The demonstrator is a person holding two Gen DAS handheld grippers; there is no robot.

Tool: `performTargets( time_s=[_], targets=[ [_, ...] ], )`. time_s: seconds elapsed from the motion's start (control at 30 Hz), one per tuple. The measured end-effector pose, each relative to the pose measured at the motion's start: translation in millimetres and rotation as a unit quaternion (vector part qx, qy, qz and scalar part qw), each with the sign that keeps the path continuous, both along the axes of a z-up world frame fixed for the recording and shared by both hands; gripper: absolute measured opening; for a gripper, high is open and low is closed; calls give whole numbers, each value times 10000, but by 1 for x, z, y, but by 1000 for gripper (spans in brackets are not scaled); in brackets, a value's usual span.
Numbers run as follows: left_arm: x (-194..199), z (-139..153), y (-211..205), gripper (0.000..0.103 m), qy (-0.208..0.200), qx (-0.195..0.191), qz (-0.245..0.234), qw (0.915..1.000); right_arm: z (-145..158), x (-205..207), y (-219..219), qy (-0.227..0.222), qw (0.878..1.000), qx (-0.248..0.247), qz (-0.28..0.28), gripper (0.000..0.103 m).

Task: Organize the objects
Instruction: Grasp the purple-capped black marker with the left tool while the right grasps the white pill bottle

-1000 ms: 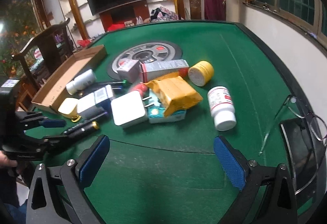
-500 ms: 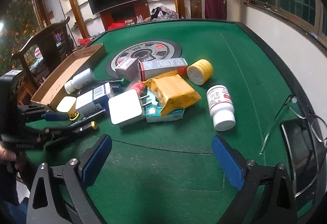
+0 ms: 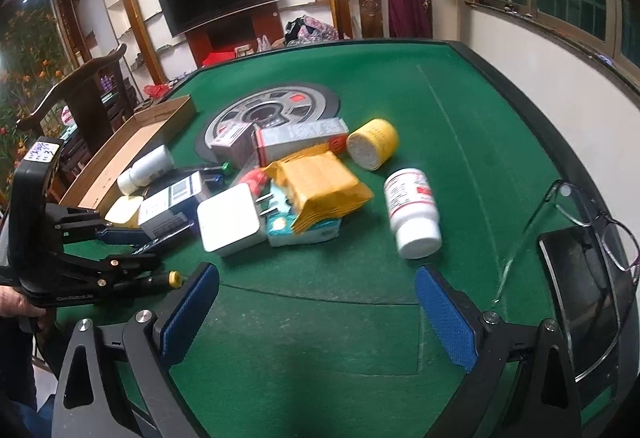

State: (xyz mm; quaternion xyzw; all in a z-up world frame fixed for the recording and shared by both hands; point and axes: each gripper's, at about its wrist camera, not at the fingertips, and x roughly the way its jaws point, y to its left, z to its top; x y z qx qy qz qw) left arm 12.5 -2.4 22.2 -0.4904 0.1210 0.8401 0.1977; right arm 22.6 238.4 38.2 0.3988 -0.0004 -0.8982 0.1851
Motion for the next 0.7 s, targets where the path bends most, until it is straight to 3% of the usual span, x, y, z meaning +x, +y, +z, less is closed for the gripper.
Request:
performTargets(
  time_s=[0.1, 0.23, 0.3, 0.4, 0.47, 0.6, 0.67, 0.7],
  targets=[
    [5, 0, 2, 16, 71, 54, 102, 9999, 2, -5, 5, 36, 9999, 154, -25, 101],
    [22, 1, 4, 15, 95, -6, -13, 10000, 4, -20, 12, 40, 9991, 424, 13, 100],
    [22, 1, 0, 14, 49, 111, 38, 9999, 2, -31, 14, -40, 9985, 548, 72, 95],
    [21, 1, 0, 14, 66, 140, 73, 9999, 0, -50, 15, -192, 9980, 576, 188, 83],
    [22, 2, 1, 14, 85, 105, 94, 9999, -5, -63, 18, -341, 9974, 608, 153, 52],
    [23, 2, 2, 15, 126, 119, 131, 9998, -14, -82, 20, -604, 9961, 645, 59, 50],
    [23, 2, 3, 15, 165, 110, 151, 9997, -20, -86, 19, -665, 9957, 645, 33, 39],
    [24, 2, 2, 15, 166, 126, 166, 9996, -24, -87, 17, -727, 9947, 730, 15, 39]
  ],
)
